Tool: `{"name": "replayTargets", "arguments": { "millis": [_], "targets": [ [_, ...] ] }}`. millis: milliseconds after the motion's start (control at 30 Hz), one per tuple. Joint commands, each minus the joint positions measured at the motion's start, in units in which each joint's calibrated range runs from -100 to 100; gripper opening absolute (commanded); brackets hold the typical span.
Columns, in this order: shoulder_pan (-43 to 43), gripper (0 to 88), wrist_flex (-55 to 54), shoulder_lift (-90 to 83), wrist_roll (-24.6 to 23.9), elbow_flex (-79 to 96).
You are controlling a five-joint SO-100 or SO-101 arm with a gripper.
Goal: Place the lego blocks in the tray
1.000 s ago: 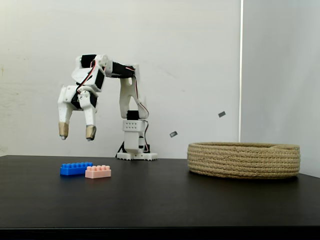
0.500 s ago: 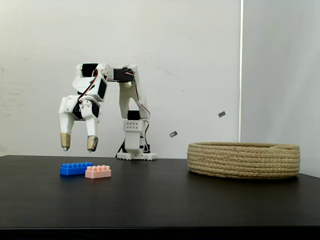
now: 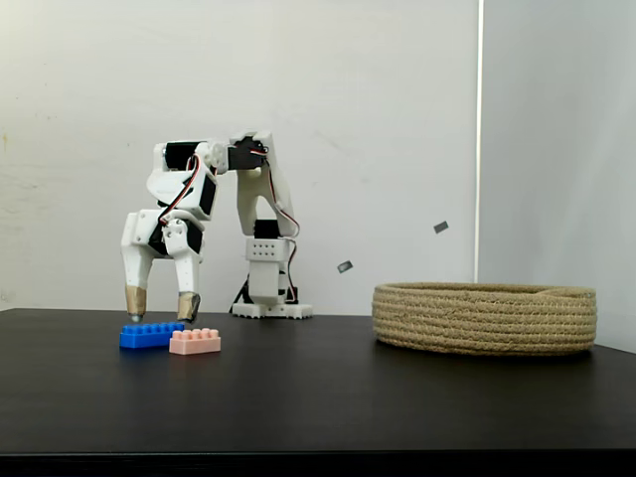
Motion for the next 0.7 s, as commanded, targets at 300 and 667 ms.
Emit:
{"name": "replayTargets", "arguments": {
  "millis": [300, 667],
  "targets": [
    [-0.33, 21.3, -2.03, 2.12, -0.44, -5.16],
    [-2.14, 0.0, -3.78, 4.96, -1.90, -5.16]
  ]
}}
